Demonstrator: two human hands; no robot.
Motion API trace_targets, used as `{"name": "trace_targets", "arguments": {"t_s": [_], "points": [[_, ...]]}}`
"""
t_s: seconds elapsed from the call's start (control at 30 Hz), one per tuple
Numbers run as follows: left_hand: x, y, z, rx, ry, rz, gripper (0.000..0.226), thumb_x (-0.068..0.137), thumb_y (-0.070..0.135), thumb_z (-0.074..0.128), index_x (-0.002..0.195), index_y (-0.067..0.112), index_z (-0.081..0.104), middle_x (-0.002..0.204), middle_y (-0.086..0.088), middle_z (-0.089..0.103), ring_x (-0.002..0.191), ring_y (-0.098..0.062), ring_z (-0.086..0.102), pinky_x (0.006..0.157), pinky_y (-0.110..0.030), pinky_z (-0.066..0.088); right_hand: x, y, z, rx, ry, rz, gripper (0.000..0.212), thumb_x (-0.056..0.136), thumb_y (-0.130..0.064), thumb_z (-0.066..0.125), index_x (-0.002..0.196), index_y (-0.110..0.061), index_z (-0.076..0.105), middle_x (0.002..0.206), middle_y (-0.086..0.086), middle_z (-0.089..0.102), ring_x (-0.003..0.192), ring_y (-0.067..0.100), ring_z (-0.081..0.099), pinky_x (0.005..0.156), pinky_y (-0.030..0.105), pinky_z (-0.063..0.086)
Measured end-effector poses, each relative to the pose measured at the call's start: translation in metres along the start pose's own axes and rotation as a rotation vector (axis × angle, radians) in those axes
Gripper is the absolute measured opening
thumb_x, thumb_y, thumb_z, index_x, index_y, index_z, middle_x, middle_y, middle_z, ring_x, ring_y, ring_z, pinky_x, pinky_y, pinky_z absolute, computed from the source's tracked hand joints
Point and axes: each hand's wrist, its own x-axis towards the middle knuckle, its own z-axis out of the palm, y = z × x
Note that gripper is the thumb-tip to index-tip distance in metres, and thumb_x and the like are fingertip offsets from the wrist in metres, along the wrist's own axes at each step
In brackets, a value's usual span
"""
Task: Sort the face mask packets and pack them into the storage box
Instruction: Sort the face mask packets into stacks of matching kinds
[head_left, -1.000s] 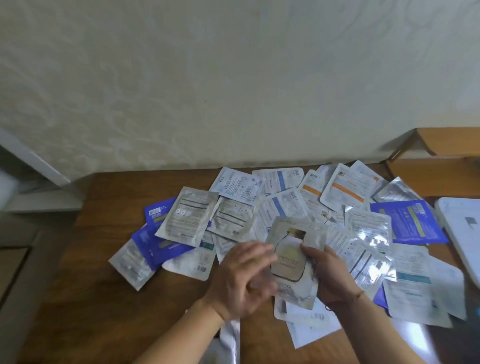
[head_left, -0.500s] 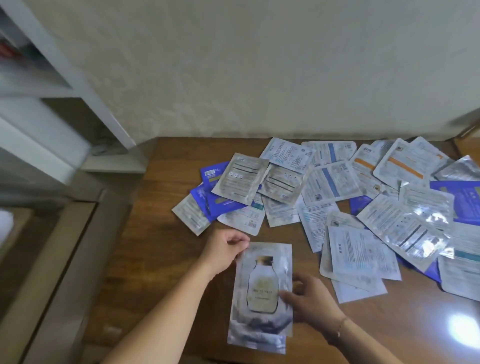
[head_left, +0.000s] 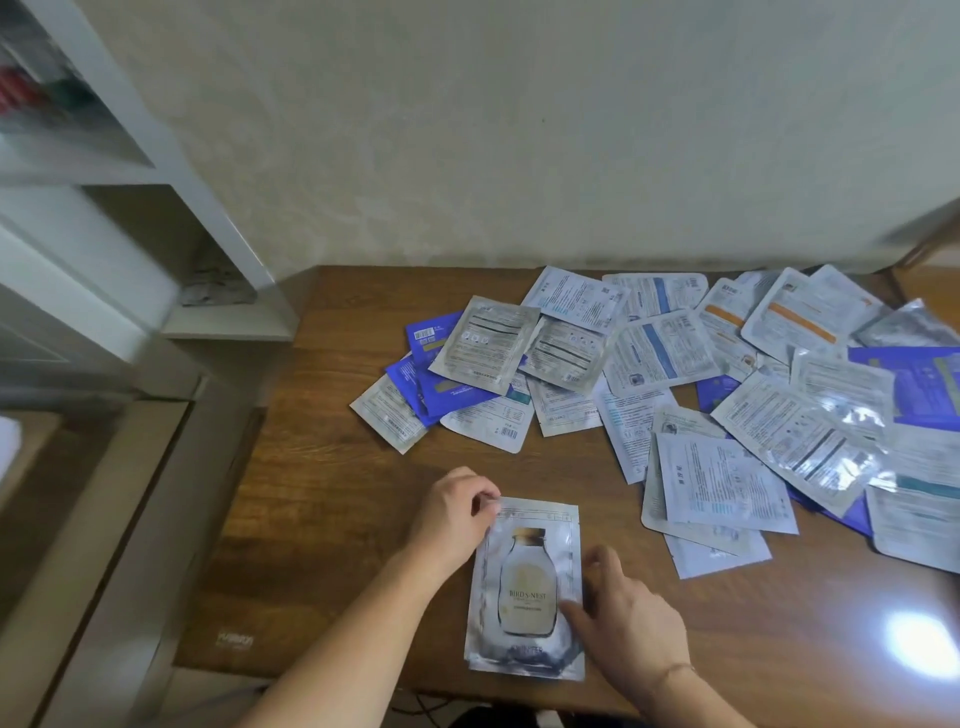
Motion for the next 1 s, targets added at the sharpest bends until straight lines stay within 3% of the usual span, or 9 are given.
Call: {"name": "trace_targets", "arguments": {"t_s": [0.13,0.17,0.23,0.3,0.37,0.5,0.77,0.83,1.0], "points": [[-0.006,-0.003,-0.003,0.098,-0.061,0.130,0.038,0.094,0.039,0.062,0.130,0.029,0.057,0.126,0.016,0.046,0.113,-0.003,0.047,0.090,-0.018,0.041,-0.003,0.011,0.004,-0.145,0.176,-0.318,0.057,0.071,-0.069,0.053,0.115,-0.032,0.049,0.108,-0.011,0.062,0.098,0.020,0.063,0.069,0.029,0.052],[-0.007,-0.004,-0.003,0.148,-0.097,0.187,0.040,0.093,0.041,0.062,0.131,0.030,0.057,0.128,0.016,0.046,0.117,-0.004,0.044,0.093,-0.019,0.037,-0.002,0.013,0.007,-0.210,0.165,-0.381,0.070,0.067,-0.074,0.054,0.122,-0.030,0.052,0.119,-0.006,0.061,0.109,0.025,0.060,0.081,0.037,0.053],[-0.009,-0.005,-0.003,0.210,-0.136,0.251,0.043,0.091,0.043,0.063,0.132,0.031,0.056,0.129,0.016,0.047,0.119,-0.006,0.040,0.099,-0.024,0.037,0.003,0.019,0.016,-0.350,0.089,-0.468,0.093,0.065,-0.088,0.045,0.136,-0.028,0.050,0.142,0.004,0.052,0.129,0.033,0.047,0.101,0.051,0.036],[-0.009,-0.006,-0.001,0.222,-0.124,0.251,0.047,0.090,0.045,0.065,0.133,0.030,0.056,0.129,0.015,0.048,0.118,-0.007,0.039,0.104,-0.029,0.037,0.006,0.022,0.019,-0.384,0.010,-0.474,0.105,0.064,-0.095,0.035,0.144,-0.028,0.044,0.150,0.008,0.043,0.137,0.034,0.034,0.105,0.056,0.021],[-0.009,-0.004,0.001,0.224,-0.107,0.229,0.051,0.090,0.045,0.064,0.138,0.030,0.052,0.130,0.014,0.047,0.120,-0.007,0.038,0.106,-0.027,0.034,0.007,0.021,0.021,-0.397,-0.068,-0.437,0.108,0.062,-0.096,0.035,0.145,-0.028,0.042,0.151,0.008,0.042,0.139,0.033,0.030,0.105,0.057,0.018],[-0.008,-0.006,0.006,0.207,-0.112,0.165,0.053,0.091,0.046,0.063,0.140,0.033,0.050,0.129,0.014,0.042,0.120,-0.010,0.038,0.103,-0.027,0.036,0.008,0.018,0.021,-0.343,-0.146,-0.396,0.106,0.059,-0.095,0.038,0.142,-0.028,0.047,0.148,0.008,0.046,0.137,0.033,0.030,0.109,0.055,0.008],[-0.004,-0.008,0.003,0.187,-0.057,0.193,0.049,0.089,0.049,0.063,0.134,0.032,0.057,0.125,0.015,0.046,0.116,-0.006,0.037,0.096,-0.023,0.033,0.009,0.015,0.023,-0.317,-0.141,-0.393,0.105,0.058,-0.097,0.036,0.138,-0.029,0.050,0.144,0.008,0.051,0.135,0.033,0.032,0.108,0.056,0.004],[0.001,-0.010,0.001,0.134,0.002,0.184,0.043,0.090,0.049,0.062,0.129,0.031,0.061,0.123,0.016,0.050,0.114,-0.004,0.041,0.092,-0.023,0.036,0.013,0.016,0.018,-0.314,-0.069,-0.446,0.101,0.062,-0.097,0.034,0.135,-0.029,0.051,0.141,0.008,0.054,0.134,0.034,0.037,0.109,0.054,0.009],[0.036,-0.008,-0.006,0.009,0.335,0.098,0.028,0.086,0.030,0.074,0.111,0.019,0.072,0.113,0.003,0.063,0.107,-0.017,0.056,0.090,-0.034,0.051,0.049,0.004,-0.016,-0.160,0.061,-0.462,0.067,0.086,-0.079,0.031,0.132,-0.033,0.049,0.139,-0.005,0.052,0.135,0.026,0.043,0.106,0.048,0.042]]}}
